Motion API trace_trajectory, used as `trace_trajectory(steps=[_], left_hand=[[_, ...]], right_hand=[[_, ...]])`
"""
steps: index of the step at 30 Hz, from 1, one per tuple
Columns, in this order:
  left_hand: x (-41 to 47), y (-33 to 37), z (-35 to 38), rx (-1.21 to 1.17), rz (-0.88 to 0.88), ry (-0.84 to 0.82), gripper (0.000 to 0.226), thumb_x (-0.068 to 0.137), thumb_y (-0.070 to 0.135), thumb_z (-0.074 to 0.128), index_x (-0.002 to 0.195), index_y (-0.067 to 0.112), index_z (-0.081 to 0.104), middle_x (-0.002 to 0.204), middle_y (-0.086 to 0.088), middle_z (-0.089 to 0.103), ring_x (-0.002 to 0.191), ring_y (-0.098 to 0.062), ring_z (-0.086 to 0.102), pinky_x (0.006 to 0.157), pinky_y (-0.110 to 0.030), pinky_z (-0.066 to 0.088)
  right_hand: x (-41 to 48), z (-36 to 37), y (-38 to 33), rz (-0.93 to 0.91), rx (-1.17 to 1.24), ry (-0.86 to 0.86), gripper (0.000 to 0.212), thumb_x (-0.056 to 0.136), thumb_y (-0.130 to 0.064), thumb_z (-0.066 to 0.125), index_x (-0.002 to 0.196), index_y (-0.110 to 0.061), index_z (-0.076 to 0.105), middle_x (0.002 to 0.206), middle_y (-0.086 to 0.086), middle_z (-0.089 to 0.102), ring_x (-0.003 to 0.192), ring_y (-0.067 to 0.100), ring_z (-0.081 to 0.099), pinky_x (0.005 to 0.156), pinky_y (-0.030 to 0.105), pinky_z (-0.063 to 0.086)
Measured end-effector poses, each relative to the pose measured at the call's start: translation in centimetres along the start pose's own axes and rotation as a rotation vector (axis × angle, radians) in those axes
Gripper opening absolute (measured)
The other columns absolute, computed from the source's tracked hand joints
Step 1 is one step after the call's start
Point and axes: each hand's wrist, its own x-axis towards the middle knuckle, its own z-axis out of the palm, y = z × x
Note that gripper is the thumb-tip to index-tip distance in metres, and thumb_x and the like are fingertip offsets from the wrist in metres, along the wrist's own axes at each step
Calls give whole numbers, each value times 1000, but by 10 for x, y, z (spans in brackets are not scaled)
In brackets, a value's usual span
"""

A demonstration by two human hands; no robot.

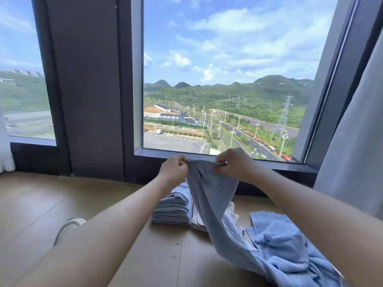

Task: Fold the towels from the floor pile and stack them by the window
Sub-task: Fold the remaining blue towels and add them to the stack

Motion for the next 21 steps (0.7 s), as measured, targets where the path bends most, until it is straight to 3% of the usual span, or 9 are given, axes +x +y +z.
trace_trajectory(steps=[1, 3, 5, 7, 10, 12, 14, 16, 21], left_hand=[[2, -2, 0, -43, -25, -11, 23, 97, 13, 39, 80, 19, 54, 84, -6, 57, 84, -23, 56, 85, -39, 52], [5, -7, 3, -94, -57, -38, 27, 99, 14, 38, 74, 18, 50, 82, -7, 54, 83, -23, 53, 83, -38, 51], [8, -10, 10, -128, -81, -50, 29, 99, 12, 33, 73, 14, 44, 75, -5, 47, 78, -20, 45, 74, -35, 43], [10, -10, 21, -125, -77, -22, 29, 98, 10, 30, 70, 14, 36, 70, -2, 37, 73, -19, 35, 68, -32, 32], [2, 1, 32, -52, 59, 7, 36, 99, 34, 39, 69, 15, 32, 65, 3, 34, 62, -16, 33, 54, -27, 25], [-3, 5, 36, 80, 174, -77, 33, 91, 45, 52, 84, 16, 39, 70, 4, 43, 64, -11, 41, 55, -22, 31], [-2, 1, 37, 203, 207, -133, 22, 89, 32, 58, 90, 17, 42, 74, 2, 49, 70, -15, 48, 57, -22, 36], [3, -8, 36, 297, 131, -109, 13, 85, 15, 52, 76, 15, 42, 71, -1, 48, 69, -19, 46, 54, -25, 35], [14, -24, 27, 506, -60, -126, 17, 74, 8, 42, 59, 17, 43, 68, -3, 53, 65, -21, 51, 50, -23, 33]], right_hand=[[-1, 0, 2, 28, -1, 9, 40, 84, -12, 57, 51, -18, 36, 57, 0, 38, 63, 19, 35, 57, 29, 27], [0, -3, 4, 60, -2, 65, 31, 86, -13, 55, 55, -16, 51, 60, 1, 46, 65, 21, 43, 57, 29, 32], [4, -9, 4, 70, -67, 91, 16, 88, -17, 55, 82, -12, 69, 78, 3, 58, 80, 24, 56, 65, 30, 42], [7, -14, 6, 92, -122, 94, 17, 90, -21, 55, 94, -16, 70, 89, 1, 57, 90, 24, 58, 70, 29, 44], [9, -19, 12, 124, -157, 115, 19, 89, -18, 52, 97, -20, 70, 99, 3, 63, 93, 24, 58, 70, 27, 42], [10, -21, 18, 131, -164, 119, 22, 89, -15, 51, 98, -19, 70, 104, 5, 65, 95, 26, 59, 74, 30, 48], [10, -23, 24, 129, -134, 138, 25, 89, -13, 49, 101, -18, 70, 106, 6, 65, 94, 26, 59, 75, 31, 49], [10, -27, 31, 136, -93, 188, 28, 88, -11, 48, 102, -18, 70, 106, 5, 65, 95, 24, 57, 72, 28, 44], [1, -32, 67, 217, -84, 289, 31, 85, -6, 46, 100, -16, 71, 106, 8, 67, 99, 28, 56, 78, 33, 47]])
